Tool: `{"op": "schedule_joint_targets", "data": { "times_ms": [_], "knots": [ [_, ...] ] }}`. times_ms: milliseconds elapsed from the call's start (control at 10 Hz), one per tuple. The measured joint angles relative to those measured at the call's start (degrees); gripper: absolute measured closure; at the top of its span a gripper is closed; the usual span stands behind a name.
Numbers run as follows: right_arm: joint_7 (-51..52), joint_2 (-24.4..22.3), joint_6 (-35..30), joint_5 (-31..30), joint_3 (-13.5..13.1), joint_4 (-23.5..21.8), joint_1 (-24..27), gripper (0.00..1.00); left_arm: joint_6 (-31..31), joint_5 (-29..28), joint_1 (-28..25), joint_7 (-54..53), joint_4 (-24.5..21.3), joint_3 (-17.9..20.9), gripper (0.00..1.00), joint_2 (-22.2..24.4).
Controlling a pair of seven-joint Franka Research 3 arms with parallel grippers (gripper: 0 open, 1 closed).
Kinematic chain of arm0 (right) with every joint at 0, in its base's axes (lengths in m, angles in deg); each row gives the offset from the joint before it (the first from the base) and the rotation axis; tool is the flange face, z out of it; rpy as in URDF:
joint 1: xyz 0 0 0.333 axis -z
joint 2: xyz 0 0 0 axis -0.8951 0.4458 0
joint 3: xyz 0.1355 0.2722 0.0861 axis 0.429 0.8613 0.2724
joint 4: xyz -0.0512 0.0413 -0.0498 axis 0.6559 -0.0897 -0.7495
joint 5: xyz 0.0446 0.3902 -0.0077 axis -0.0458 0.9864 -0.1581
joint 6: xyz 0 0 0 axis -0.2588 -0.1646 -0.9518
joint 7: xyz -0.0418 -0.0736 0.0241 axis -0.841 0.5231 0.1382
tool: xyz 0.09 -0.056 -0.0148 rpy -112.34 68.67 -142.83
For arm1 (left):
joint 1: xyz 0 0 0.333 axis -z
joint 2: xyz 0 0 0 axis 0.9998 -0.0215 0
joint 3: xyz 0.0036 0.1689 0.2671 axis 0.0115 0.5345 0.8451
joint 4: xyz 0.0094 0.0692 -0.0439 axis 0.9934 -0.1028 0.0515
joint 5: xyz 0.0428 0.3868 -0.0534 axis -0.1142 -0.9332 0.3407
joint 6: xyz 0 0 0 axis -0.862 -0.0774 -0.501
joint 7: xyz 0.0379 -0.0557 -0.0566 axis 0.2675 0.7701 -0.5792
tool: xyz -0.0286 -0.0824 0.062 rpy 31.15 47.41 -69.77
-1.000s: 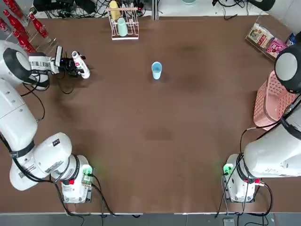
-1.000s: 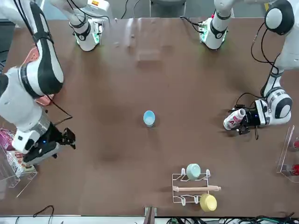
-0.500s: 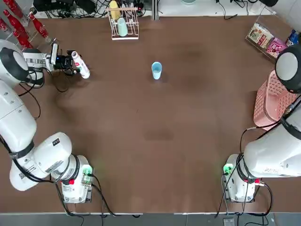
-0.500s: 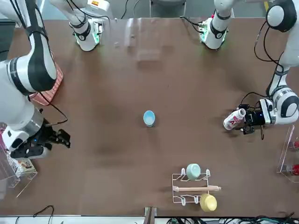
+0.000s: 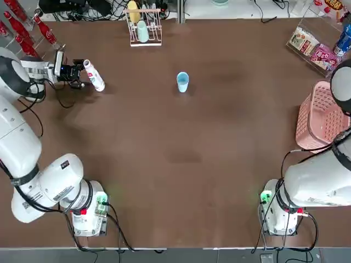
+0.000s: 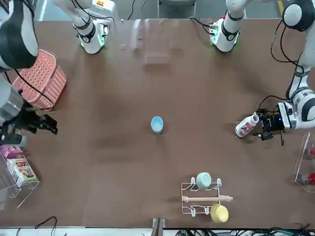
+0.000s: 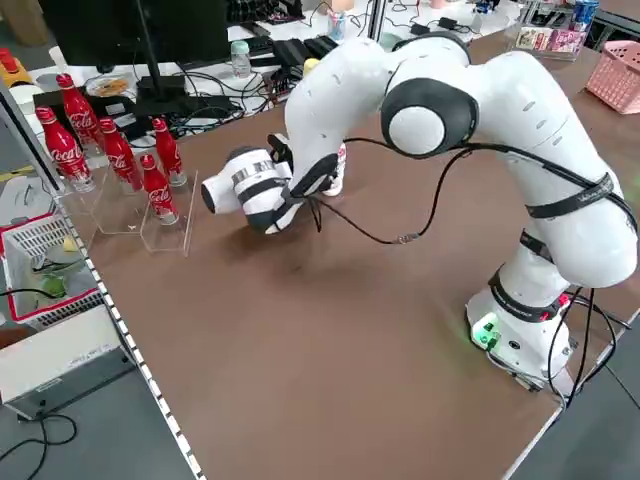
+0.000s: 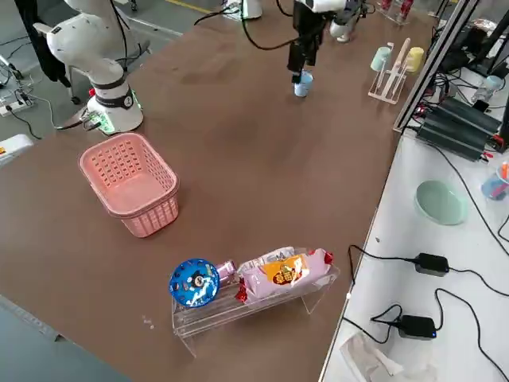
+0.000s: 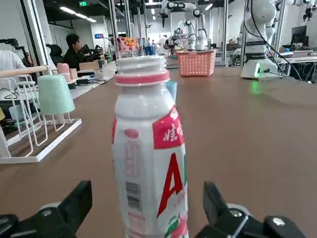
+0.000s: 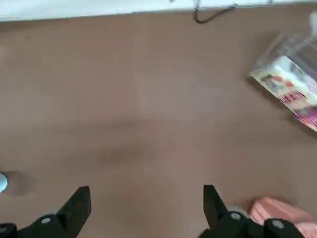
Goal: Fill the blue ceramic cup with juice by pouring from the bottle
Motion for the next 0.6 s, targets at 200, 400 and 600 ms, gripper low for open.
{"op": "schedule_joint_targets", "data": {
  "times_ms": [200, 400, 600],
  "knots": [
    [0.61, -3.79, -8.34, 0.93, -4.91, 1.1, -1.07, 0.0, -0.29, -1.95, 0.01, 0.73, 1.85, 0.0, 0.0, 1.08],
    [3.08, -5.48, -12.35, 1.14, -6.34, 0.82, -0.99, 0.0, -0.56, -5.9, 0.14, 6.6, 5.33, -0.46, 0.0, 3.43],
    [4.29, -6.28, -9.79, 1.18, -6.36, -1.16, -1.06, 0.0, -0.59, -8.81, 0.89, 12.12, 8.84, -0.97, 0.0, 5.57]
  ]
}}
